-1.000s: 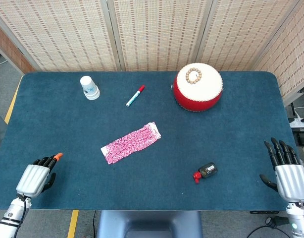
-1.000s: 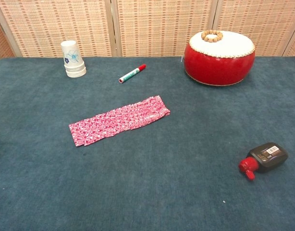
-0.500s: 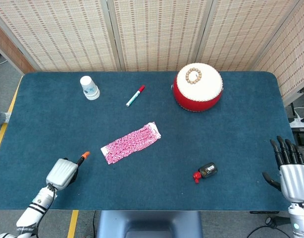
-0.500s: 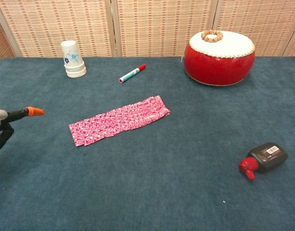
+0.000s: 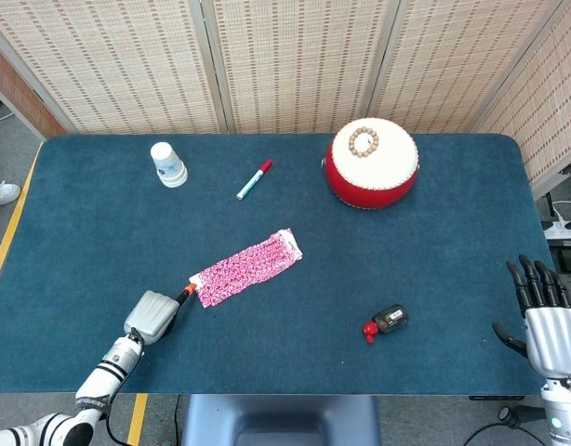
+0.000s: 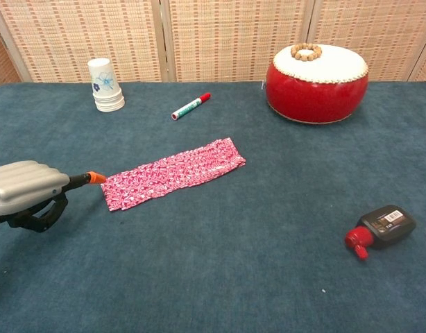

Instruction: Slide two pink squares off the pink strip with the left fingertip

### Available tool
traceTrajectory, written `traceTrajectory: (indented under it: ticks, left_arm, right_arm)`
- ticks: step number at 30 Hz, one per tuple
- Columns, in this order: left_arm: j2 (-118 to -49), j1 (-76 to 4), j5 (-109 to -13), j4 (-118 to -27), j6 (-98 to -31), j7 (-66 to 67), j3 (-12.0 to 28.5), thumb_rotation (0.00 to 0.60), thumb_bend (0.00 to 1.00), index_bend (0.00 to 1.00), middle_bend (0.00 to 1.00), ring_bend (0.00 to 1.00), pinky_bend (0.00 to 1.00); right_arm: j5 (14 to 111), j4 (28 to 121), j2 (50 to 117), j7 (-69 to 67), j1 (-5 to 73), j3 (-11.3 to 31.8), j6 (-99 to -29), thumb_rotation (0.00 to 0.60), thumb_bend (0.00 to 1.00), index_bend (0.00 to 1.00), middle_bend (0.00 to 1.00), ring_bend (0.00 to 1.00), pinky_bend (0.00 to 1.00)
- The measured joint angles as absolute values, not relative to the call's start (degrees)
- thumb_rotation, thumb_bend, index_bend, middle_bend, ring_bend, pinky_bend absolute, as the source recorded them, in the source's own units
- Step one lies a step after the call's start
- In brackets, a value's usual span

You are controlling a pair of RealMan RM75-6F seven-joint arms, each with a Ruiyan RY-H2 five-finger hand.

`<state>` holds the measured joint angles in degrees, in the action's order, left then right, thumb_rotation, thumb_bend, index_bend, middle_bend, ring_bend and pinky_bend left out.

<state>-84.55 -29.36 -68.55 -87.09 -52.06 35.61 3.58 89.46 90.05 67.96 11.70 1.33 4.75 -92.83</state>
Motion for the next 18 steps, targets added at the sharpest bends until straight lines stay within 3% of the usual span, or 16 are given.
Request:
traceTrajectory:
  ticks: [5, 18]
  left_arm:
    - [-86.23, -30.75, -65.05, -85.24, -51.28, 38.22, 3.44, 0.600, 0.80, 0.01, 0.73, 0.74, 0.59]
    - [-85.71, -32.08, -59.44, -85.19, -51.85, 41.06, 1.34, 0.600, 0.81, 0.23, 0.73, 0.74, 0.59]
  right_arm:
    - [89.44, 90.10, 67.90, 11.50, 1.35, 4.85, -92.85, 0.600, 0.05, 0.00, 0.00, 0.00, 0.12]
    - [89.30, 90.11, 67.93, 11.57, 1.37, 4.84, -92.58, 0.600, 0.05, 0.00, 0.00, 0.00, 0.12]
